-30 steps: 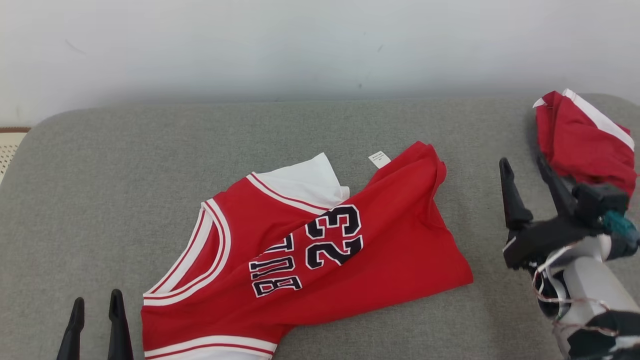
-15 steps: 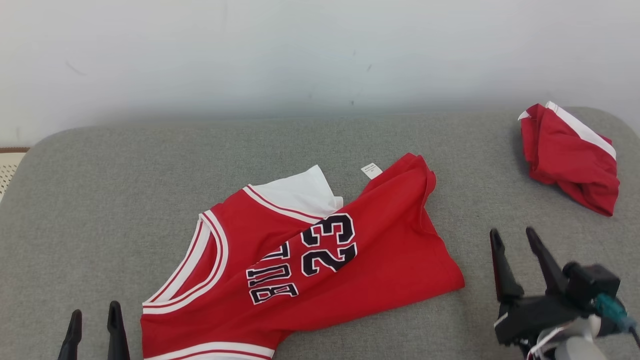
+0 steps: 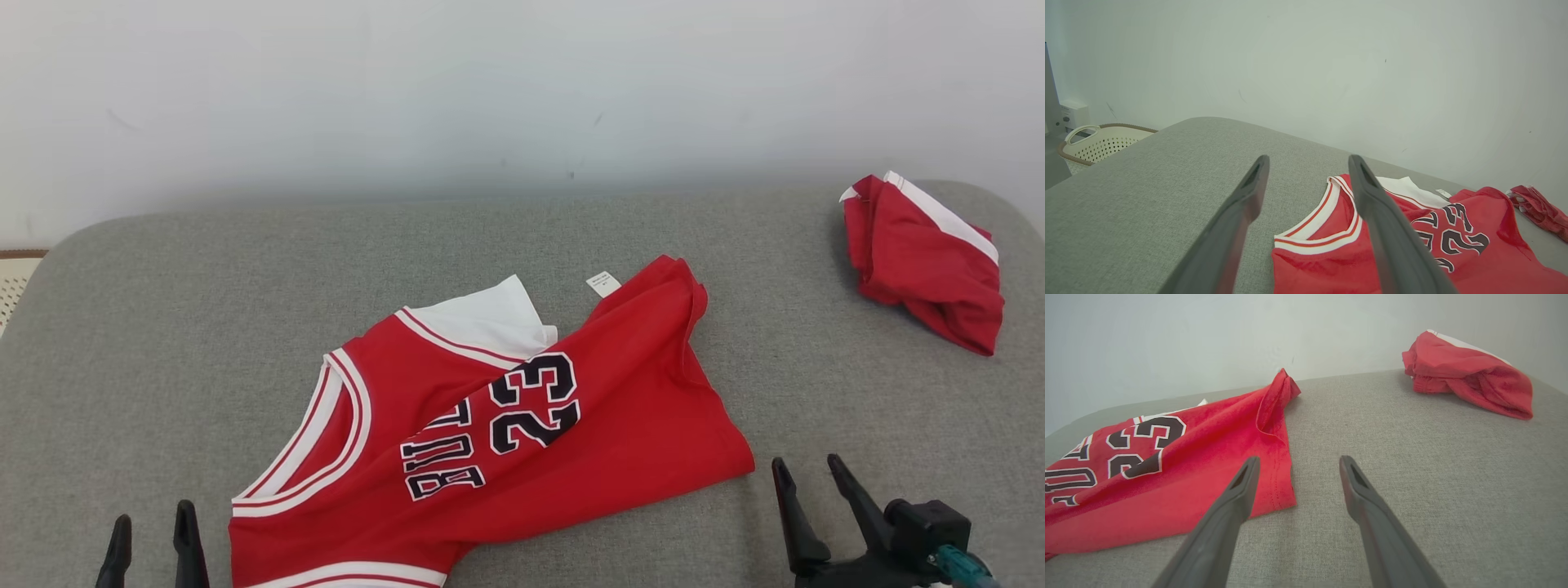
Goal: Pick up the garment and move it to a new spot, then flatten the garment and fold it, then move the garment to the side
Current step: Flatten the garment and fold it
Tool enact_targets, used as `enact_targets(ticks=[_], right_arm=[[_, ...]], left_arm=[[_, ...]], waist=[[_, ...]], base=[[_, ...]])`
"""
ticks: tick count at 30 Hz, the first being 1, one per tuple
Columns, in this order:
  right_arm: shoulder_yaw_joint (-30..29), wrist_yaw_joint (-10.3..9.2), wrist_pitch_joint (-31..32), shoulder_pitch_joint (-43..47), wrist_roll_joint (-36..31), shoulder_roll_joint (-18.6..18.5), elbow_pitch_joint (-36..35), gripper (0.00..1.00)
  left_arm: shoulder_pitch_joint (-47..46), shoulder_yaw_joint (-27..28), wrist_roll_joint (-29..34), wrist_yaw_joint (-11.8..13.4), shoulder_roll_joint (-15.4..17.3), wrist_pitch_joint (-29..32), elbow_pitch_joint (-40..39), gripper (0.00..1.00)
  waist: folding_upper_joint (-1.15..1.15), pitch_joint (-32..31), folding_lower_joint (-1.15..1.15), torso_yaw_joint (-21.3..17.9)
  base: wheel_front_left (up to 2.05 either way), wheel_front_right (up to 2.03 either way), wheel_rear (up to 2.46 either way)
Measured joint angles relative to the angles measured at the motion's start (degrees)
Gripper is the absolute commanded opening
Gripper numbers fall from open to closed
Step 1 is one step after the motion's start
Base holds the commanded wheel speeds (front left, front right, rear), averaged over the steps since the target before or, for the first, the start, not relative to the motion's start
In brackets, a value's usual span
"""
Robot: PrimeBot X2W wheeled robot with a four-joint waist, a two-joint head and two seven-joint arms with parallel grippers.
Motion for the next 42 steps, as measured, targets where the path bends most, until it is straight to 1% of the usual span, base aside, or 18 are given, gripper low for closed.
enact_targets(ticks=[5, 6, 19, 24, 25, 26, 27, 28, 29, 30, 34, 39, 42], right_arm=[[2.0, 0.0, 0.3, -1.2, 0.8, -0.4, 4.4, 1.0], [3.0, 0.0, 0.4, -2.8, 1.1, -0.5, 6.6, 1.0], [9.0, 0.0, 0.4, -12.2, 4.4, 0.2, 21.6, 1.0], [10.4, 0.0, 0.2, -14.9, 5.3, 0.6, 25.2, 0.99], [10.7, 0.0, 0.1, -15.2, 5.6, 0.6, 25.6, 0.91], [11.0, 0.0, 0.1, -15.4, 5.8, 0.7, 25.9, 0.57], [11.1, 0.0, 0.0, -15.7, 5.9, 0.7, 26.0, 0.39], [11.2, 0.0, 0.0, -15.9, 6.1, 0.7, 25.9, 0.18], [11.3, 0.0, 0.0, -16.0, 6.1, 0.6, 25.4, 0.04], [11.3, 0.0, 0.0, -16.1, 6.1, 0.6, 24.8, 0.0], [11.2, 0.0, 0.0, -15.7, 5.9, 0.2, 22.5, 0.0], [10.6, 0.0, 0.0, -12.9, 5.8, -0.4, 17.4, 0.0], [11.9, 0.0, 0.0, -10.0, 7.6, -1.2, 14.3, 0.0]], left_arm=[[0.0, -0.4, -0.1, 0.3, 0.0, 0.0, -0.1, 1.0], [0.1, -0.6, -0.1, 0.3, 0.0, 0.0, -0.1, 1.0], [-0.2, -0.9, -0.1, 0.2, 0.0, 0.0, 0.0, 1.0], [-0.5, -1.1, -0.1, 0.2, 0.0, 0.0, 0.0, 1.0], [-0.5, -1.0, -0.1, 0.2, 0.0, 0.0, 0.0, 1.0], [-0.6, -1.0, -0.1, 0.2, 0.0, 0.0, 0.1, 1.0], [-0.7, -1.0, -0.1, 0.2, 0.0, 0.0, 0.1, 1.0], [-0.7, -1.0, -0.1, 0.2, 0.0, 0.0, 0.1, 1.0], [-0.7, -1.0, -0.1, 0.2, 0.0, 0.0, 0.1, 1.0], [-0.8, -1.0, -0.1, 0.2, 0.0, 0.0, 0.1, 1.0], [-0.8, -0.8, -0.2, 0.2, 0.0, 0.0, 0.2, 1.0], [-0.8, -0.8, -0.4, 0.2, 0.0, 0.0, 0.5, 1.0], [-0.6, -0.8, -0.4, 0.3, 0.0, 0.0, 0.5, 1.0]], waist=[[0.0, 0.0, 0.0, 0.0], [0.0, 0.0, 0.0, 0.1], [0.0, 1.0, 0.0, 2.2], [0.0, 2.0, 0.0, 3.1], [0.0, 2.1, 0.0, 3.3], [0.0, 2.3, 0.0, 3.4], [0.0, 2.4, 0.0, 3.6], [0.0, 2.5, 0.0, 3.7], [0.0, 2.6, 0.01, 3.8], [0.0, 2.6, 0.0, 3.8], [0.0, 2.4, 0.0, 3.6], [0.0, 1.8, 0.0, 3.3], [0.0, 1.6, 0.0, 3.0]], base=[[0.0, 0.0, 0.0], [0.0, 0.0, 0.0], [0.0, 0.0, 0.0], [0.0, 0.0, 0.0], [0.0, 0.0, 0.0], [0.0, 0.0, 0.0], [0.0, 0.0, 0.0], [0.0, 0.0, 0.0], [0.0, 0.0, 0.0], [0.0, 0.0, 0.0], [0.0, 0.0, 0.0], [0.0, 0.0, 0.0], [0.0, 0.0, 0.0]])
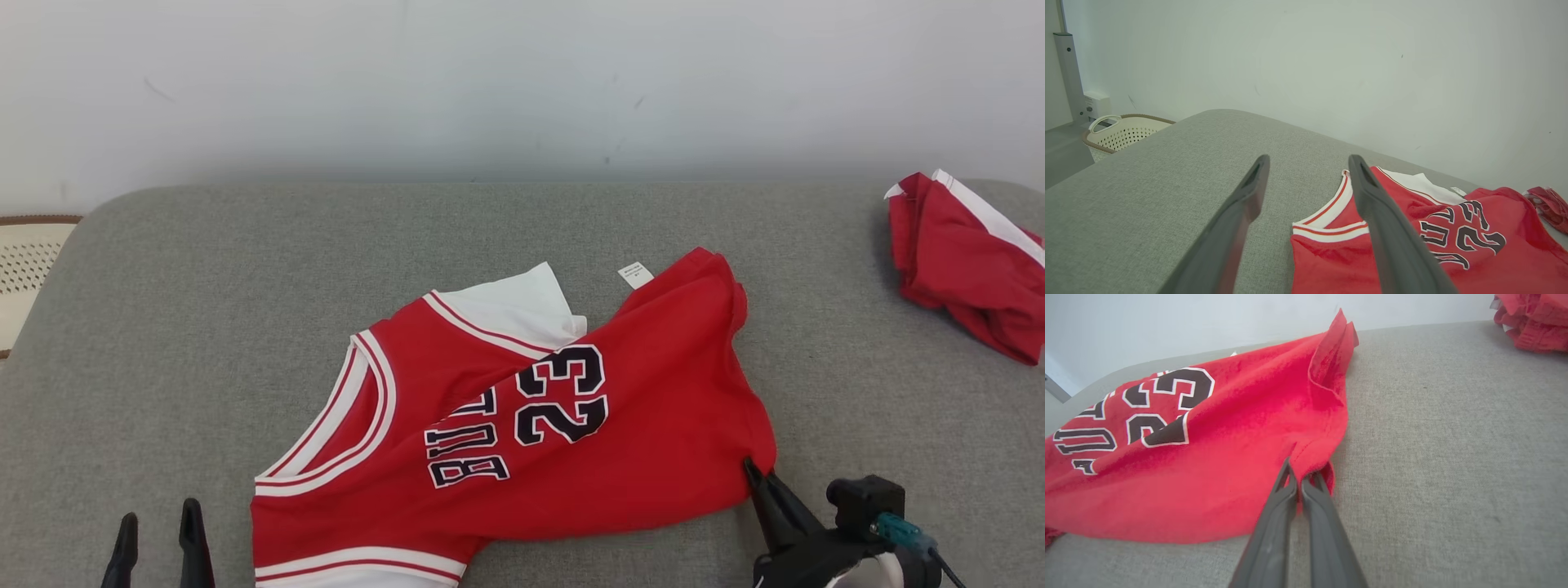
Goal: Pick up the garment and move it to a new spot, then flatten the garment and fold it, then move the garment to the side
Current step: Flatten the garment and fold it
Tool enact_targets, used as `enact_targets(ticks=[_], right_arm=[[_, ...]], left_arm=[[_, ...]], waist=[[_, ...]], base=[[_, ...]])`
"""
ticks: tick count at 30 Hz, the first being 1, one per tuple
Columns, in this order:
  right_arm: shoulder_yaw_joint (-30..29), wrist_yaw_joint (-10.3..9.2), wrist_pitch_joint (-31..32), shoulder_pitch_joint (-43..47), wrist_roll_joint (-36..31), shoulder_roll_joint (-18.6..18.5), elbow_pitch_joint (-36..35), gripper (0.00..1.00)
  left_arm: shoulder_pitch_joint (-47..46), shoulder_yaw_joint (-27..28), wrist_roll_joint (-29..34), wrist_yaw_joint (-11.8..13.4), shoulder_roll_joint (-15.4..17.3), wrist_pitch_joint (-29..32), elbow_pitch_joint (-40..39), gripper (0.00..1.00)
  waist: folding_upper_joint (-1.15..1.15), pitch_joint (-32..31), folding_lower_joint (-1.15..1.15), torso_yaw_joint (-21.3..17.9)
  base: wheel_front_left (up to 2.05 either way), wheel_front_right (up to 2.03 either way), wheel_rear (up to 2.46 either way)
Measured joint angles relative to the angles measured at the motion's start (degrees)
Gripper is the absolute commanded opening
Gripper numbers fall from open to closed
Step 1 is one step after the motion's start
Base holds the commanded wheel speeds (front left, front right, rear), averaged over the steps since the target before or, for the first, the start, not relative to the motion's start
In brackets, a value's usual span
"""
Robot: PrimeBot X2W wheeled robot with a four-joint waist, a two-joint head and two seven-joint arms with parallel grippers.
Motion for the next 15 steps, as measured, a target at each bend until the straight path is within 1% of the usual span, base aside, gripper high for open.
enact_targets(ticks=[5, 11, 15], right_arm=[[2.0, 0.0, 1.2, 3.3, 2.2, -3.1, -5.7, 0.0], [4.1, 0.0, 8.8, 8.0, 7.3, -6.5, -13.5, 0.0], [3.0, 0.0, 10.2, 8.2, 7.5, -8.0, -16.3, 0.0]], left_arm=[[0.2, 0.1, 0.0, 0.0, 0.0, 0.0, 0.2, 1.0], [0.6, 0.1, 0.0, 0.0, 0.0, 0.0, 0.3, 1.0], [0.8, -0.1, 0.0, 0.0, 0.0, 0.0, 0.4, 1.0]], waist=[[0.0, -0.3, 0.0, -0.5], [0.0, -1.3, 0.0, -0.9], [0.0, -1.8, 0.0, -1.2]], base=[[0.0, 0.0, 0.0], [0.0, 0.0, 0.0], [0.0, 0.0, 0.0]])
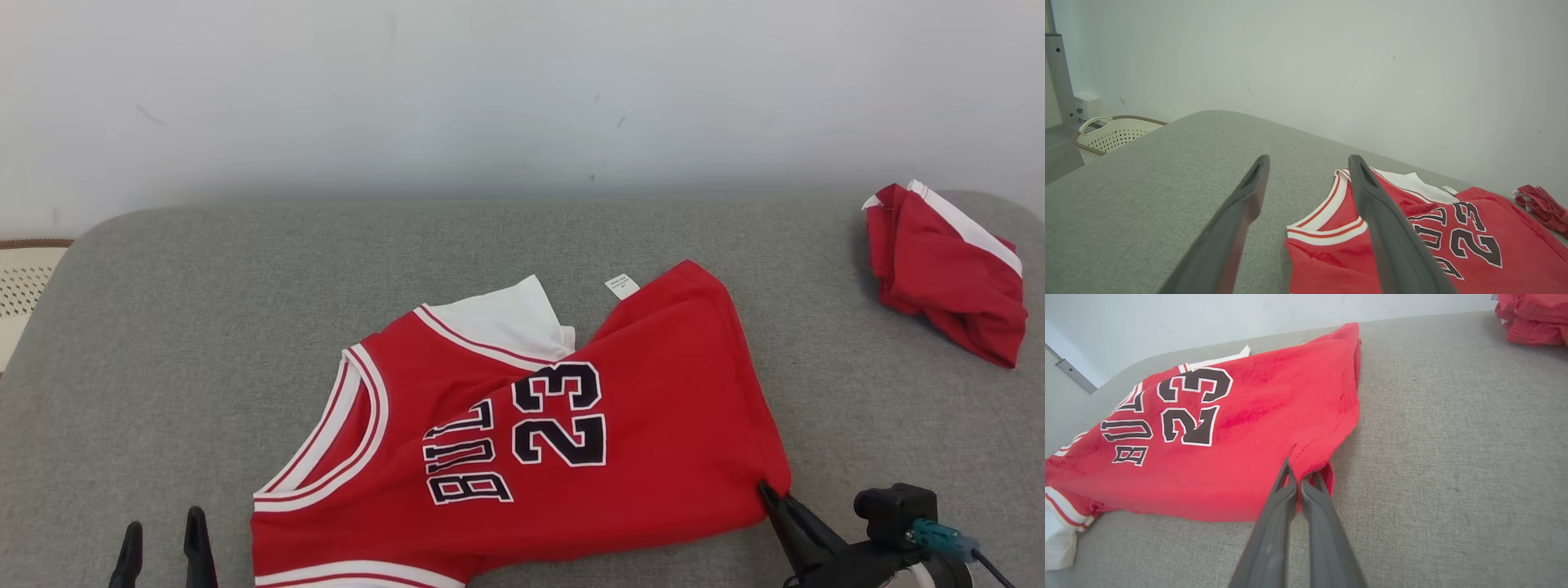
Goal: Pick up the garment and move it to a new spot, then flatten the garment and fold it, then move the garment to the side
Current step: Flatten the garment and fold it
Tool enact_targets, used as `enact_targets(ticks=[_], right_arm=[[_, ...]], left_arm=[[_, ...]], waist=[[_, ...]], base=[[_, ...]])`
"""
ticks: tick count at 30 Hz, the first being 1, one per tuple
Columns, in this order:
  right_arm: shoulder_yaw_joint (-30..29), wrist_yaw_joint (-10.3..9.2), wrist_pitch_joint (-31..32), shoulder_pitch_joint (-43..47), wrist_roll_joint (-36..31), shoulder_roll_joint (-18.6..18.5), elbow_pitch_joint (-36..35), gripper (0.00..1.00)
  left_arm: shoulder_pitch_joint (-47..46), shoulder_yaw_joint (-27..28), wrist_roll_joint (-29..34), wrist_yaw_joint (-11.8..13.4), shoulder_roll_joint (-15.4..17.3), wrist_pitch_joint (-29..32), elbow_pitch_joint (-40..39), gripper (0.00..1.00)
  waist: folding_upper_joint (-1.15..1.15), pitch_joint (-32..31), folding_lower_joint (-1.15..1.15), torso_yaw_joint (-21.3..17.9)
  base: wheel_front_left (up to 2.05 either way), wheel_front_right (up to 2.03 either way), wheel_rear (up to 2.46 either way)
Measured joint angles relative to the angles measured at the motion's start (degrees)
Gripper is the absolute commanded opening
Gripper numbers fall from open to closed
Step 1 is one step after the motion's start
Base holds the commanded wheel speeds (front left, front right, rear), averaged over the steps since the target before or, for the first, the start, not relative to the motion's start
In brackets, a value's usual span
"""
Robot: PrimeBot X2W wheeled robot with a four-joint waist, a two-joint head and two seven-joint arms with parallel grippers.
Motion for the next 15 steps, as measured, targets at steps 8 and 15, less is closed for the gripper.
enact_targets(ticks=[8, 15], right_arm=[[-0.4, 0.0, 1.5, -5.2, -2.0, 1.1, 2.9, 0.0], [2.1, 0.0, 2.5, -13.1, -2.5, 3.3, 11.5, 0.0]], left_arm=[[0.0, -0.8, 0.0, 0.0, 0.0, 0.0, 0.2, 1.0], [-0.3, -1.3, 0.0, 0.0, 0.0, 0.0, 0.7, 1.0]], waist=[[0.0, -0.1, 0.0, 0.5], [0.0, 0.3, 0.01, 1.4]], base=[[0.0, 0.0, 0.0], [0.0, 0.0, 0.0]])
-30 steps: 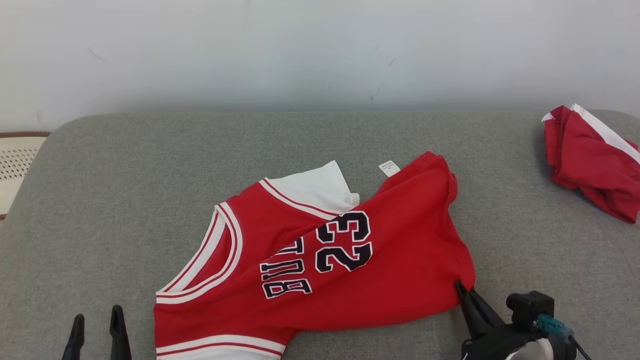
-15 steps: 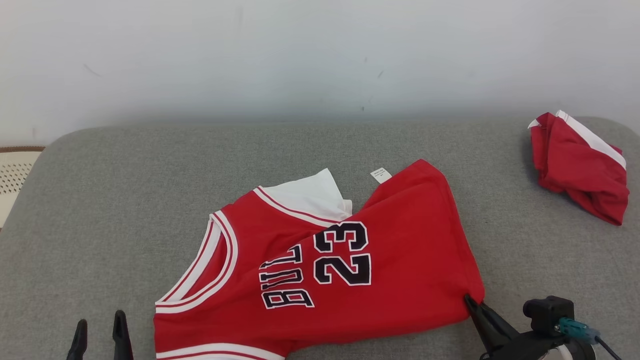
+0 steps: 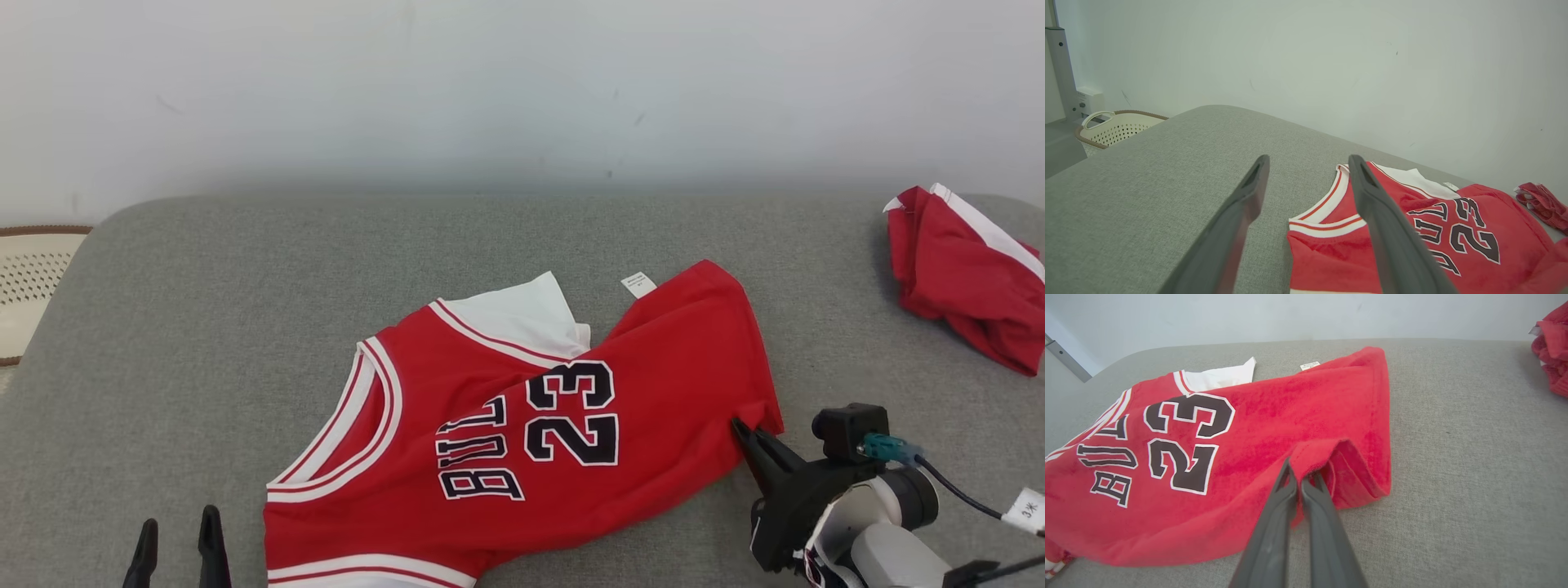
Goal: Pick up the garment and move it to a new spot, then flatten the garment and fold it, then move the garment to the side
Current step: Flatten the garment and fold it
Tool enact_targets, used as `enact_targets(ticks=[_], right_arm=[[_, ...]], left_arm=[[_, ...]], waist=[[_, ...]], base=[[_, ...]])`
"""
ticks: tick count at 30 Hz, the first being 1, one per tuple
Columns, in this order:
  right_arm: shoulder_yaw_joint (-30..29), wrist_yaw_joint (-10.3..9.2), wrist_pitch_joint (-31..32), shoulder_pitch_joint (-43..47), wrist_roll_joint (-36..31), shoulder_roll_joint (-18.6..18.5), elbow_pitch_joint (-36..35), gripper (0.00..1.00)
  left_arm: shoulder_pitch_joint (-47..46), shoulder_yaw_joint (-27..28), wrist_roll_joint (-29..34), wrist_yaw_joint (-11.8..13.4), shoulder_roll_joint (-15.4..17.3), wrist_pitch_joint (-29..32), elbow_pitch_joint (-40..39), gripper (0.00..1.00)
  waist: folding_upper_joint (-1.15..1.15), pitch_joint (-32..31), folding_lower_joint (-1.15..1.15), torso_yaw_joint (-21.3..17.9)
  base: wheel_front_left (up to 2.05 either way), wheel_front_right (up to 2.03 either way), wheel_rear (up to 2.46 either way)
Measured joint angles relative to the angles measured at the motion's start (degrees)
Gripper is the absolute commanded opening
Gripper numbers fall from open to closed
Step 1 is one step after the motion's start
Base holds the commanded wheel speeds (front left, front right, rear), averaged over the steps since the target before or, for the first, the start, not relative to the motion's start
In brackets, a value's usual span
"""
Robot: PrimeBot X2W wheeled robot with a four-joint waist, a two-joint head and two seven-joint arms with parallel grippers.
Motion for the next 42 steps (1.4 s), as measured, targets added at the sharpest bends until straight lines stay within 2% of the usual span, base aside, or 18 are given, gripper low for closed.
enact_targets(ticks=[7, 20, 22, 23, 27, 32, 37, 42], right_arm=[[3.1, 0.0, -1.9, -6.2, 1.0, 1.9, 9.7, 0.0], [4.3, 0.0, -8.4, -15.0, 3.6, 4.9, 25.2, 0.0], [4.3, 0.0, -9.7, -16.4, 3.5, 5.4, 27.5, 0.35], [4.3, 0.0, -10.3, -17.0, 3.3, 5.5, 28.4, 1.0], [3.4, 0.0, -12.2, -18.7, 2.5, 6.1, 30.8, 1.0], [1.6, 0.0, -12.5, -18.6, 1.3, 5.7, 29.2, 1.0], [-2.0, 0.0, -12.6, -16.5, -1.5, 3.6, 22.4, 1.0], [-3.6, 0.0, -12.6, -8.4, -2.9, 2.3, 12.4, 1.0]], left_arm=[[-0.4, -0.6, 0.0, -0.1, 0.0, 0.0, 0.4, 1.0], [-1.4, -0.6, -0.2, -0.5, 0.0, 0.0, 0.7, 1.0], [-1.6, -0.6, -0.2, -0.5, 0.0, 0.0, 0.7, 1.0], [-1.6, -0.6, -0.2, -0.5, 0.0, 0.0, 0.7, 1.0], [-2.0, -0.7, -0.2, -0.5, 0.0, 0.0, 0.8, 1.0], [-2.0, -0.5, -0.2, -0.5, 0.0, 0.0, 0.7, 1.0], [-2.3, -0.8, -0.3, -0.4, 0.0, 0.0, 0.6, 1.0], [-2.2, -0.9, -0.4, -0.4, 0.0, 0.0, 0.5, 1.0]], waist=[[0.0, 0.5, 0.0, 1.1], [0.0, 1.7, 0.0, 1.2], [0.0, 1.9, 0.0, 1.1], [0.0, 2.0, 0.0, 1.0], [0.0, 2.6, 0.0, 0.8], [0.0, 3.0, 0.0, 0.2], [0.0, 3.3, 0.0, -0.3], [0.0, 3.0, -0.01, -0.2]], base=[[0.0, 0.0, 0.0], [0.0, 0.0, 0.0], [0.0, 0.0, 0.0], [0.0, 0.0, 0.0], [0.0, 0.0, 0.0], [0.0, 0.0, 0.0], [0.0, 0.0, 0.0], [0.0, 0.0, 0.0]])
